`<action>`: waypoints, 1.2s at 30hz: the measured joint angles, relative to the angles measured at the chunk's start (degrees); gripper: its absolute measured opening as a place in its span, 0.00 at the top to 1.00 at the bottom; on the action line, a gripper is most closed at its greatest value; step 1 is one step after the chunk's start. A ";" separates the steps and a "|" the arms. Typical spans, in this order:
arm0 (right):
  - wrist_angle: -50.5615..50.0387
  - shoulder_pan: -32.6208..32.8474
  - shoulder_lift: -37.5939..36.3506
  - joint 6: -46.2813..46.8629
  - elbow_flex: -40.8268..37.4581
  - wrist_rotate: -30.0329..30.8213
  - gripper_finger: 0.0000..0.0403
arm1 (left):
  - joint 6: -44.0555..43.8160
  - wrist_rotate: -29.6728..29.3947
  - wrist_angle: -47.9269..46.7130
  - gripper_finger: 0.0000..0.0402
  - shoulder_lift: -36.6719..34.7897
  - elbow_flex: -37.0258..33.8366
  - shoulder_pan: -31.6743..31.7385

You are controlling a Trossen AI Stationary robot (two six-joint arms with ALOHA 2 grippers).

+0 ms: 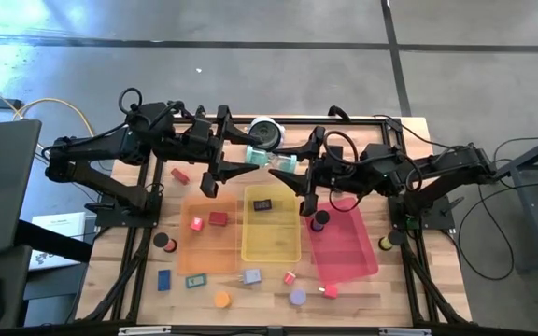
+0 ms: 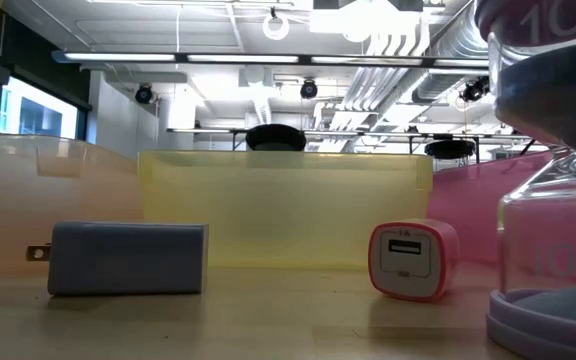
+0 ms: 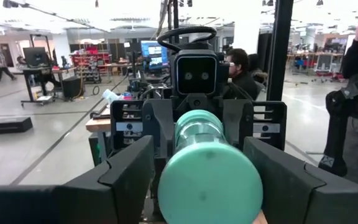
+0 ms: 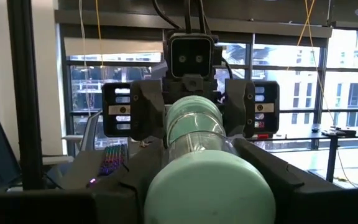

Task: Pick & Place Office items
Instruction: Put the blue hourglass timer into the red bin

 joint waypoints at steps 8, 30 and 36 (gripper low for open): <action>-2.80 0.33 -0.02 0.24 0.00 2.16 0.57 | 1.65 0.02 -1.36 0.38 0.00 0.00 -0.86; -56.62 3.26 -13.59 34.59 0.08 8.51 0.57 | -7.18 -1.32 -28.90 0.11 -4.54 0.00 3.55; -77.36 6.16 -14.02 55.17 0.02 4.81 0.57 | -8.44 -1.29 -34.26 0.11 -4.08 0.00 4.89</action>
